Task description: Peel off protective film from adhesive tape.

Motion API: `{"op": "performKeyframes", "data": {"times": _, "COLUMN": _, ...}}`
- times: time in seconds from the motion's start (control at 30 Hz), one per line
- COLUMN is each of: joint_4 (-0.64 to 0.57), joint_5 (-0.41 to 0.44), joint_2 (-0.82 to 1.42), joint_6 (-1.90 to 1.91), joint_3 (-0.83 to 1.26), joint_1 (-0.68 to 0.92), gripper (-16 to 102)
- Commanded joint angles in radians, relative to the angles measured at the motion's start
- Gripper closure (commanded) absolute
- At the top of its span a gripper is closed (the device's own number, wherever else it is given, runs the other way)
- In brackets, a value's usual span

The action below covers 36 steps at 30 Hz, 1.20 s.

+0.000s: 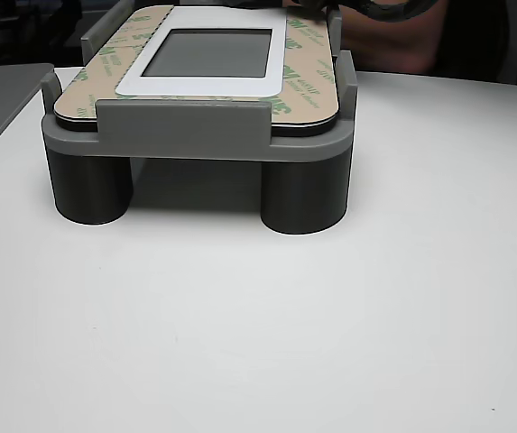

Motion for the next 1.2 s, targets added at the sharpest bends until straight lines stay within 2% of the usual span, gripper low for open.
{"op": "performKeyframes", "data": {"times": 0.0, "joint_4": -0.003, "joint_5": 0.035, "joint_2": 0.012, "joint_6": 0.003, "joint_3": -0.063, "joint_1": 0.023, "gripper": -14}}
{"op": "performKeyframes", "data": {"times": 0.1, "joint_4": 0.0, "joint_5": 0.114, "joint_2": -0.005, "joint_6": 0.006, "joint_3": -0.12, "joint_1": 0.114, "gripper": -14}}
{"op": "performKeyframes", "data": {"times": 0.17, "joint_4": 0.014, "joint_5": 0.109, "joint_2": -0.072, "joint_6": -0.041, "joint_3": -0.19, "joint_1": 0.143, "gripper": -14}}
{"op": "performKeyframes", "data": {"times": 0.3, "joint_4": 0.118, "joint_5": 0.071, "joint_2": -0.299, "joint_6": -0.38, "joint_3": -0.39, "joint_1": 0.215, "gripper": -14}}
{"op": "performKeyframes", "data": {"times": 0.33, "joint_4": 0.152, "joint_5": 0.061, "joint_2": -0.344, "joint_6": -0.485, "joint_3": -0.433, "joint_1": 0.23, "gripper": -8}}
{"op": "performKeyframes", "data": {"times": 0.37, "joint_4": 0.161, "joint_5": 0.071, "joint_2": -0.367, "joint_6": -0.54, "joint_3": -0.456, "joint_1": 0.241, "gripper": 6}}
{"op": "performKeyframes", "data": {"times": 0.4, "joint_4": 0.153, "joint_5": 0.075, "joint_2": -0.37, "joint_6": -0.577, "joint_3": -0.459, "joint_1": 0.245, "gripper": 29}}
{"op": "performKeyframes", "data": {"times": 0.43, "joint_4": 0.138, "joint_5": 0.077, "joint_2": -0.353, "joint_6": -0.607, "joint_3": -0.448, "joint_1": 0.245, "gripper": 66}}
{"op": "performKeyframes", "data": {"times": 0.47, "joint_4": 0.11, "joint_5": 0.084, "joint_2": -0.327, "joint_6": -0.626, "joint_3": -0.428, "joint_1": 0.245, "gripper": 96}}
{"op": "performKeyframes", "data": {"times": 0.7, "joint_4": 0.084, "joint_5": 0.014, "joint_2": -0.341, "joint_6": -0.943, "joint_3": -0.388, "joint_1": 0.249, "gripper": 96}}
{"op": "performKeyframes", "data": {"times": 0.9, "joint_4": 0.06, "joint_5": -0.011, "joint_2": -0.368, "joint_6": -1.111, "joint_3": -0.394, "joint_1": 0.276, "gripper": 96}}
{"op": "performKeyframes", "data": {"times": 1.17, "joint_4": -0.021, "joint_5": 0.023, "joint_2": -0.433, "joint_6": -1.302, "joint_3": -0.387, "joint_1": 0.342, "gripper": 96}}
